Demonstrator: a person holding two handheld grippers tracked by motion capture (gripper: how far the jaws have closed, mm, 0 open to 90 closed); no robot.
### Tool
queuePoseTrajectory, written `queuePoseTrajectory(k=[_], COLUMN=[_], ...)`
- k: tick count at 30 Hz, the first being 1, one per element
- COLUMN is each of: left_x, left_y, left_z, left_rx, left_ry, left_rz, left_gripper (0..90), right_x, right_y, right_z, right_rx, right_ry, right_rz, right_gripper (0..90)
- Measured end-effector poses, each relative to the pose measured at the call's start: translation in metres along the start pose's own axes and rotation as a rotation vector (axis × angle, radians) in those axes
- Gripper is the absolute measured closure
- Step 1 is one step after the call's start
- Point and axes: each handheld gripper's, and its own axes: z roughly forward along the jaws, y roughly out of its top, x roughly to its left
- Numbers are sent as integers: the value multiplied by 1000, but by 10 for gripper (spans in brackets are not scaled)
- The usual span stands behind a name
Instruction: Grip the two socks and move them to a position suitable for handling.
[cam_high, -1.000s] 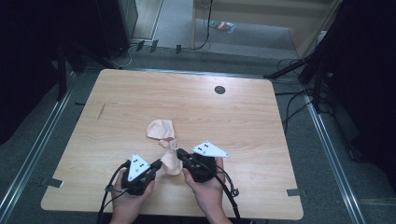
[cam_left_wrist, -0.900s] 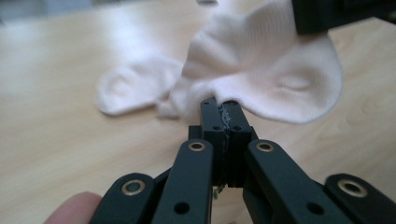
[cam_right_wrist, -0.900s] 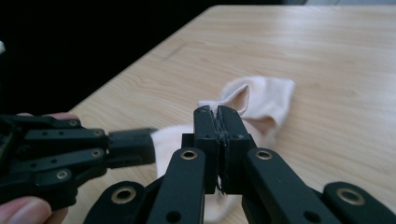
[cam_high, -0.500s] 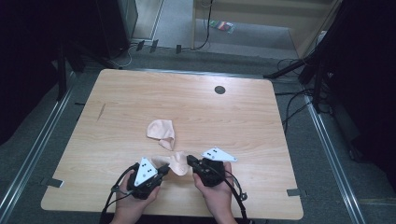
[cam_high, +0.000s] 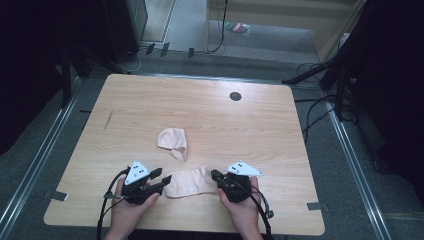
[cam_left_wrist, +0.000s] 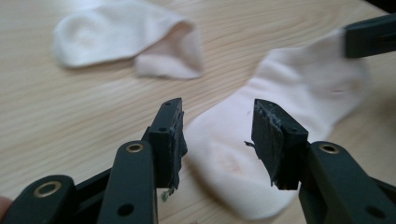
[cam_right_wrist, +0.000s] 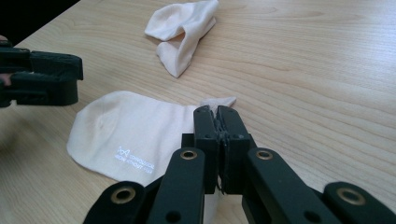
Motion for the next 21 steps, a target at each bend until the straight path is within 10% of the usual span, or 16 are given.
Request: queuePoseTrajectory(k=[8,12,21], left_x=[-10,-11,-9], left_y=[-5,-4,0], left_z=[15,18,8], left_rx=[110,109,79], left_ry=[-7,13,-5], left_rz=[9,22,43], left_gripper=[683,882,897], right_x=[-7,-7,-3], right_y=[-7,-9,-16], right_z=[-3,-4,-15], right_rx=[-2,-11,-15], right_ry=[-6,-3,-17], right_rz=[20,15,18], right_gripper=[883,884,884])
